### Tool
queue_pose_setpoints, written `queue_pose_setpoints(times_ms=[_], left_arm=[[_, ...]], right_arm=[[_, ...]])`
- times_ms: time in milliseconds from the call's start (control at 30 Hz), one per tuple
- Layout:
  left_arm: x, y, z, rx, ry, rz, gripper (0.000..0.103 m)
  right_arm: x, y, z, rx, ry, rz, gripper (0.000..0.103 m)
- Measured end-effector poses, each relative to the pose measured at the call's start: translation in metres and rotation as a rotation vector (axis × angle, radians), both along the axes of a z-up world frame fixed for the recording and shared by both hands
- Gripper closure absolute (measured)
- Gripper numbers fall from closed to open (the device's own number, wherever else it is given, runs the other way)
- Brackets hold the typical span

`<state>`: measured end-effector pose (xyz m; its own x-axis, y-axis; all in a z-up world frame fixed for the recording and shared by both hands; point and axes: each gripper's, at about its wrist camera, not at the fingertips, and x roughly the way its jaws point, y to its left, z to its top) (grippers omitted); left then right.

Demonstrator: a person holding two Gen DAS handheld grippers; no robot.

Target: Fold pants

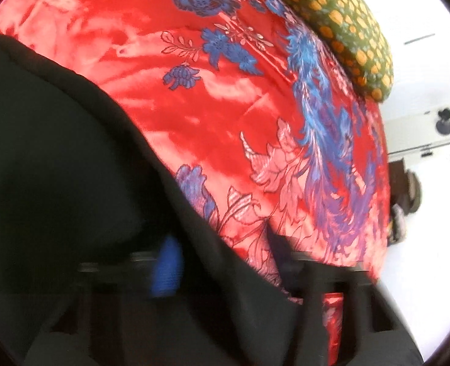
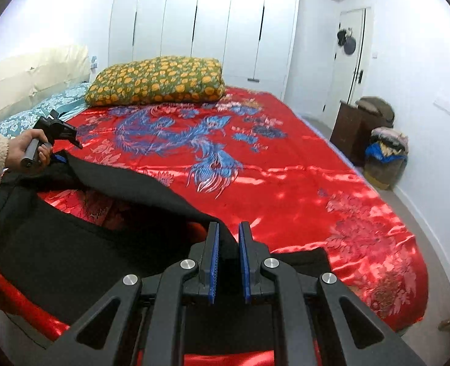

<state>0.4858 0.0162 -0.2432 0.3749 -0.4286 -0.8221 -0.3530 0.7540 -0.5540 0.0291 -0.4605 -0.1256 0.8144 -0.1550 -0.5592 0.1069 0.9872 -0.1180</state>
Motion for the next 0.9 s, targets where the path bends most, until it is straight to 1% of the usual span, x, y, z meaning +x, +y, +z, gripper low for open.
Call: queue_pose_setpoints(times_ms=[33, 67, 100, 133, 200, 233, 267, 300, 367, 400, 433, 467, 500, 533, 567, 600, 633, 667, 700, 767, 800, 900], left_arm=[[0.000, 0.004, -0.001, 0.007, 0.009, 0.009, 0.098], [-0.004, 0.009, 0.000, -0.016, -0.006, 0.016, 0.098], [-0.009, 0.015, 0.003, -0.040, -0.031, 0.023, 0.099], [-0.015, 0.019, 0.009, -0.051, -0.056, 0.028, 0.099], [-0.032, 0.029, 0.031, -0.063, -0.116, 0.019, 0.099], [-0.041, 0.032, 0.045, -0.054, -0.146, 0.011, 0.099], [-0.054, 0.037, 0.063, -0.038, -0.184, 0.003, 0.099], [-0.073, 0.044, 0.088, -0.021, -0.241, -0.001, 0.099], [-0.113, 0.058, 0.129, 0.016, -0.339, 0.003, 0.099], [-0.142, 0.066, 0.149, 0.051, -0.395, 0.008, 0.099], [-0.167, 0.071, 0.159, 0.079, -0.425, 0.009, 0.098], [-0.198, 0.076, 0.163, 0.110, -0.442, 0.007, 0.098], [-0.224, 0.078, 0.158, 0.138, -0.428, -0.001, 0.098], [-0.243, 0.077, 0.148, 0.161, -0.396, -0.016, 0.098], [-0.264, 0.075, 0.131, 0.187, -0.338, -0.039, 0.098], [-0.282, 0.073, 0.109, 0.195, -0.266, -0.061, 0.098], [-0.294, 0.071, 0.092, 0.189, -0.220, -0.070, 0.098], [-0.306, 0.070, 0.078, 0.182, -0.185, -0.072, 0.098], [-0.317, 0.068, 0.065, 0.175, -0.154, -0.067, 0.098], [-0.327, 0.066, 0.055, 0.160, -0.132, -0.053, 0.098], [-0.327, 0.064, 0.056, 0.158, -0.135, -0.055, 0.098], [-0.315, 0.057, 0.070, 0.175, -0.167, -0.082, 0.098]], right_arm=[[-0.002, 0.001, 0.002, -0.012, -0.011, 0.000, 0.090], [-0.002, 0.000, 0.002, -0.016, -0.009, 0.001, 0.090], [0.000, -0.002, -0.001, -0.007, 0.002, -0.004, 0.090], [0.005, -0.008, -0.005, 0.027, 0.021, -0.016, 0.090], [0.014, -0.022, -0.010, 0.093, 0.042, -0.042, 0.090], [0.020, -0.029, -0.011, 0.118, 0.040, -0.052, 0.090], [0.026, -0.033, -0.008, 0.120, 0.030, -0.054, 0.090], [0.030, -0.034, -0.004, 0.112, 0.018, -0.051, 0.090], [0.037, -0.034, 0.017, 0.067, -0.033, -0.024, 0.090], [0.037, -0.031, 0.027, 0.033, -0.055, -0.007, 0.090], [0.036, -0.028, 0.037, -0.011, -0.076, 0.015, 0.090], [0.031, -0.023, 0.047, -0.081, -0.096, 0.056, 0.090], [0.027, -0.020, 0.049, -0.125, -0.092, 0.091, 0.090], [0.024, -0.017, 0.046, -0.175, -0.059, 0.145, 0.090], [0.023, -0.015, 0.041, -0.201, -0.020, 0.183, 0.090], [0.020, -0.014, 0.030, -0.229, 0.042, 0.224, 0.090], [0.016, -0.013, 0.018, -0.245, 0.096, 0.263, 0.090], [0.010, -0.011, 0.002, -0.272, 0.171, 0.317, 0.090], [0.004, -0.009, -0.009, -0.300, 0.218, 0.356, 0.090], [-0.007, -0.001, -0.029, -0.371, 0.304, 0.424, 0.090], [-0.012, 0.002, -0.037, -0.402, 0.346, 0.454, 0.090], [-0.011, -0.005, -0.045, -0.430, 0.392, 0.466, 0.090]])
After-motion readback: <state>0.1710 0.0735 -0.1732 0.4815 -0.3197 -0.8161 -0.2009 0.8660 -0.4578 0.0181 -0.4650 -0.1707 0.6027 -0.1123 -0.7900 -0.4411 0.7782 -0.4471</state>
